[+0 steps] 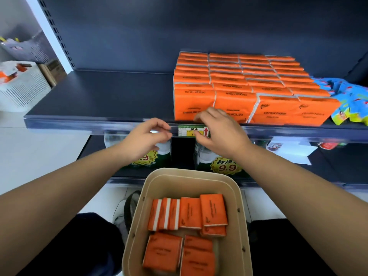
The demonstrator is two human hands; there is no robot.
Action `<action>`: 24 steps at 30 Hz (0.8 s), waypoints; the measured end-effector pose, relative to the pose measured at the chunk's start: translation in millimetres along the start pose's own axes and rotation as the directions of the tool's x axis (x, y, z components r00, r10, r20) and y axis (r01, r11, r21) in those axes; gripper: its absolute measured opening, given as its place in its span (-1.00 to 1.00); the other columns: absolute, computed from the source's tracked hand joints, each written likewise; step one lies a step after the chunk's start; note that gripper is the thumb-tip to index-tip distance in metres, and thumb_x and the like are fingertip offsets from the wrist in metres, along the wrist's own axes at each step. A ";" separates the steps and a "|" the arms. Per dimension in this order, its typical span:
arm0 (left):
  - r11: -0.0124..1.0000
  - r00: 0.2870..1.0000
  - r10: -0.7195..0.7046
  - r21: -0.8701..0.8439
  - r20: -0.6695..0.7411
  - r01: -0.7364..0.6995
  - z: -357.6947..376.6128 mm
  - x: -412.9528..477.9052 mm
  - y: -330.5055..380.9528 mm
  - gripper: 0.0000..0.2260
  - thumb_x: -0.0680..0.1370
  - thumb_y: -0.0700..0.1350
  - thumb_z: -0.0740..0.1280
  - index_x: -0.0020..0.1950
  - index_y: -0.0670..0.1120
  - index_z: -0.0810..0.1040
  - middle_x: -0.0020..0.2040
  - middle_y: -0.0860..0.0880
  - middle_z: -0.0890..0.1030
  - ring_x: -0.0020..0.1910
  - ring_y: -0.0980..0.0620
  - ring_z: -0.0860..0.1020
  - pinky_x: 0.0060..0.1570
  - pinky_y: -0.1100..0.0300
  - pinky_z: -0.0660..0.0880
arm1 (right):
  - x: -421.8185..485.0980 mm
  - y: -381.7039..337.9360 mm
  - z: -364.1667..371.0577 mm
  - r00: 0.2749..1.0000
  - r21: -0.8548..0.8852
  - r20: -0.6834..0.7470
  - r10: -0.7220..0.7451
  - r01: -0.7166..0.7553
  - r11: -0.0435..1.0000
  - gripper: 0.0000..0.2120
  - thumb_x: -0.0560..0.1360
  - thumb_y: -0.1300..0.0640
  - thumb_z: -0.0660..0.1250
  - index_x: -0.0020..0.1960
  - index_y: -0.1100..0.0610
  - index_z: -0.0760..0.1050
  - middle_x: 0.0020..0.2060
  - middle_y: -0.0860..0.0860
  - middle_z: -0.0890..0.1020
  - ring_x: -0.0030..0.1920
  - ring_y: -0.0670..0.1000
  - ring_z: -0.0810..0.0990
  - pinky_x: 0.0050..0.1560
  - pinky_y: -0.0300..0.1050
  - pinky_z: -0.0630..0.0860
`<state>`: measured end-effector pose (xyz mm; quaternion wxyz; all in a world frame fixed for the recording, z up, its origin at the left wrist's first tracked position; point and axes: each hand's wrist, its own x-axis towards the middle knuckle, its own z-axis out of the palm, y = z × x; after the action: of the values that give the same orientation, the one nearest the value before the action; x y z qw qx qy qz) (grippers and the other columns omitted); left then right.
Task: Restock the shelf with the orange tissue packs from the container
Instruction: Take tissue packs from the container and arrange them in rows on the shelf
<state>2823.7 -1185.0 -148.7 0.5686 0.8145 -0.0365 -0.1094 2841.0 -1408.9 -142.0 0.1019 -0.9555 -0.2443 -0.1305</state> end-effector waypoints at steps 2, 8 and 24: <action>0.998 0.999 0.027 0.050 0.039 -0.029 12.6 -4.1 -13.1 -0.79 0.46 -0.05 0.44 0.06 -0.01 0.53 -0.01 0.04 0.58 -0.11 0.08 0.54 -0.10 0.17 0.48 | -11.6 -0.6 11.4 1.000 -0.002 0.007 -0.015 0.015 1.000 -0.66 0.52 -0.03 0.31 0.21 0.13 0.49 0.08 0.07 0.55 0.11 0.15 0.50 0.11 0.07 0.47; 0.943 0.991 0.061 0.320 0.116 -0.095 53.4 -9.9 -59.1 -0.71 0.52 -0.04 0.40 0.22 -0.04 0.51 0.14 0.02 0.55 0.05 0.07 0.57 0.10 0.16 0.51 | -49.9 -5.0 48.2 0.992 0.021 0.124 0.007 -0.010 1.000 -0.65 0.53 -0.05 0.28 0.24 0.09 0.48 0.12 0.04 0.55 0.15 0.12 0.50 0.15 0.09 0.46; 0.481 0.879 -0.438 0.875 0.187 0.053 162.0 -30.1 -220.1 -0.45 0.52 0.13 0.33 0.42 -0.04 0.25 0.36 -0.14 0.35 0.31 -0.19 0.39 0.21 -0.04 0.39 | -154.9 8.7 217.2 0.372 -0.188 0.693 0.618 -0.734 0.652 -0.50 0.57 0.04 0.23 0.41 0.23 0.20 0.34 0.21 0.36 0.32 0.22 0.42 0.27 0.04 0.40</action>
<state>2744.6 -1251.1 -403.6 0.0554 0.9434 -0.0768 -0.3178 2757.5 -1428.4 -394.8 0.1170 -0.9302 0.1414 0.3180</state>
